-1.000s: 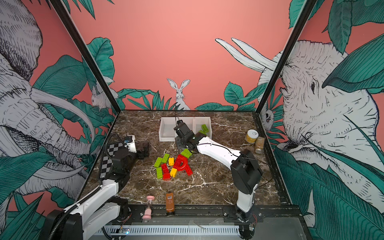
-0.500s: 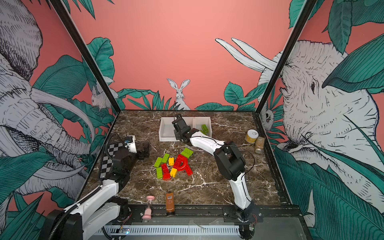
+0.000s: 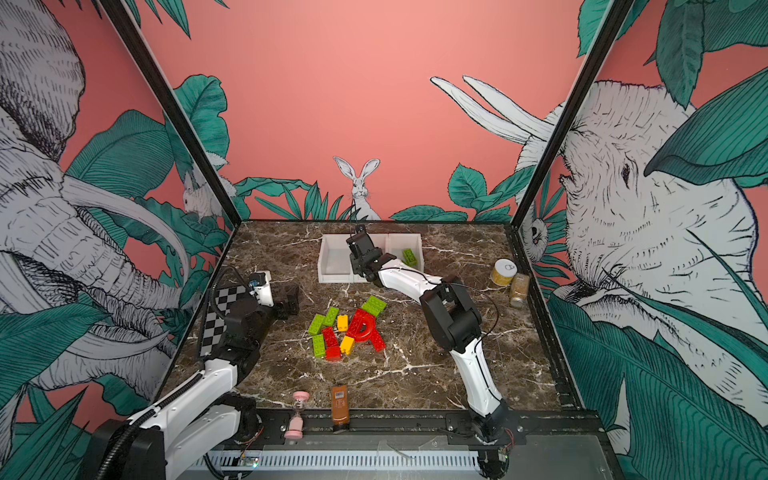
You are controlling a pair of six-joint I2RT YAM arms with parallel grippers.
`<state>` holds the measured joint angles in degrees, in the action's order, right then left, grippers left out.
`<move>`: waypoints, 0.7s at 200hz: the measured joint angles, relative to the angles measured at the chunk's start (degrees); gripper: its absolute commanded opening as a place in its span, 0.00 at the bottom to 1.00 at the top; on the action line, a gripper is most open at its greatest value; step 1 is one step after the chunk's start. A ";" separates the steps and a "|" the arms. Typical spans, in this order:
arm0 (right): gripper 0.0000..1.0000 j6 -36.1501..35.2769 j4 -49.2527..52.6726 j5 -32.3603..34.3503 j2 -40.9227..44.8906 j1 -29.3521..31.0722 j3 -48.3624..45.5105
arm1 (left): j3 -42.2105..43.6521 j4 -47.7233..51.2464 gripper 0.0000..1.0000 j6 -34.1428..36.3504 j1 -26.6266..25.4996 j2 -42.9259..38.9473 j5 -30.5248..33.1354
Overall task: Sort the legos into containers by color
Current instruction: 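Carry the yellow brick to the middle compartment and release, then return the right gripper to the pile and grasp a red brick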
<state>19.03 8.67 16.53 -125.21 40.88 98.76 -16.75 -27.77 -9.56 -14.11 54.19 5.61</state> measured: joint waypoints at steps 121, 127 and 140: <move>0.60 -5.42 14.19 -15.87 31.52 5.51 -24.52 | 0.00 0.00 0.98 -0.02 -0.02 0.00 -0.13; 0.60 -5.90 15.28 -16.15 32.94 5.99 -25.97 | 0.00 0.00 0.98 0.00 -0.02 0.00 -0.15; 0.60 -6.78 17.66 -16.63 35.32 6.69 -29.44 | 0.00 0.00 0.98 -0.02 -0.02 0.02 -0.20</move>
<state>12.25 26.33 -0.10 -89.89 47.57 69.32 -16.75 -27.77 -9.58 -14.13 54.22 5.41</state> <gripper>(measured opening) 0.602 0.979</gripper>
